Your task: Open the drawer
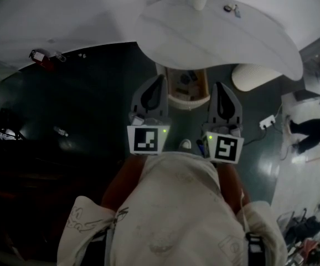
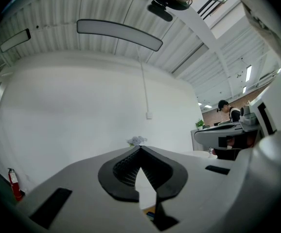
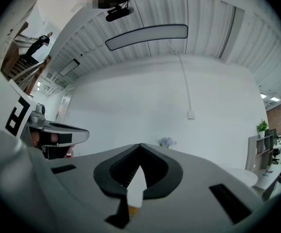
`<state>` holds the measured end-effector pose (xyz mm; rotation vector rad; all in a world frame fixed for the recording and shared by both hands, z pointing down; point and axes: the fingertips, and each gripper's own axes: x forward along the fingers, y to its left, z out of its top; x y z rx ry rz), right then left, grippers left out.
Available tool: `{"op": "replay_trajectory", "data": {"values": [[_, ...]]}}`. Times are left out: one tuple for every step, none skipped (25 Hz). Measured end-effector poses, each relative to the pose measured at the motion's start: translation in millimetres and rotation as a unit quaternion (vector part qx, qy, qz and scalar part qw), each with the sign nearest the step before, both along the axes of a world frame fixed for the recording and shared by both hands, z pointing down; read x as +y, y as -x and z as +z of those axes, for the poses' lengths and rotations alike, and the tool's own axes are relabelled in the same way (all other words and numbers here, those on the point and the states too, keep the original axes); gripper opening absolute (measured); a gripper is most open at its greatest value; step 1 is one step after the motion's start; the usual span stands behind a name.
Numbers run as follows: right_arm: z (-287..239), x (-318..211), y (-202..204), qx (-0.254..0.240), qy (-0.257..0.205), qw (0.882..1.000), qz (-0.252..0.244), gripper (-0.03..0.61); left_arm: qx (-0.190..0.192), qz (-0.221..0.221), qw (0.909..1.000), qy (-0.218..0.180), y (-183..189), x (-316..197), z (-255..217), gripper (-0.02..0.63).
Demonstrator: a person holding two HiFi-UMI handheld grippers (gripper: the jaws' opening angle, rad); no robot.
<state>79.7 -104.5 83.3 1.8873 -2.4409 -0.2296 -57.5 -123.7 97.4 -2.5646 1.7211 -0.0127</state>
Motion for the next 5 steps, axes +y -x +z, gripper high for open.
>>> {"op": "replay_trajectory", "data": {"values": [[0.4,-0.2,-0.7,0.001,0.001,1.0,0.001,0.003,0.001,-0.001,1.0,0.0,-0.2,-0.3,0.0,0.002],[0.8,-0.5,-1.8,0.001,0.002,1.0,0.002,0.003,0.003,-0.002,1.0,0.0,-0.5,-0.7,-0.3,0.002],[1.3,-0.8,-2.9,0.001,0.003,1.0,0.003,0.003,0.006,-0.003,1.0,0.0,-0.9,-1.1,-0.5,0.002],[2.0,-0.9,-3.9,0.001,0.004,1.0,0.004,0.003,0.008,-0.004,1.0,0.0,-1.2,-1.4,-0.4,0.002],[2.8,-1.1,-5.0,0.001,0.006,1.0,0.005,0.003,0.01,-0.004,0.9999,0.001,-1.4,-1.6,-0.2,0.002]]}}
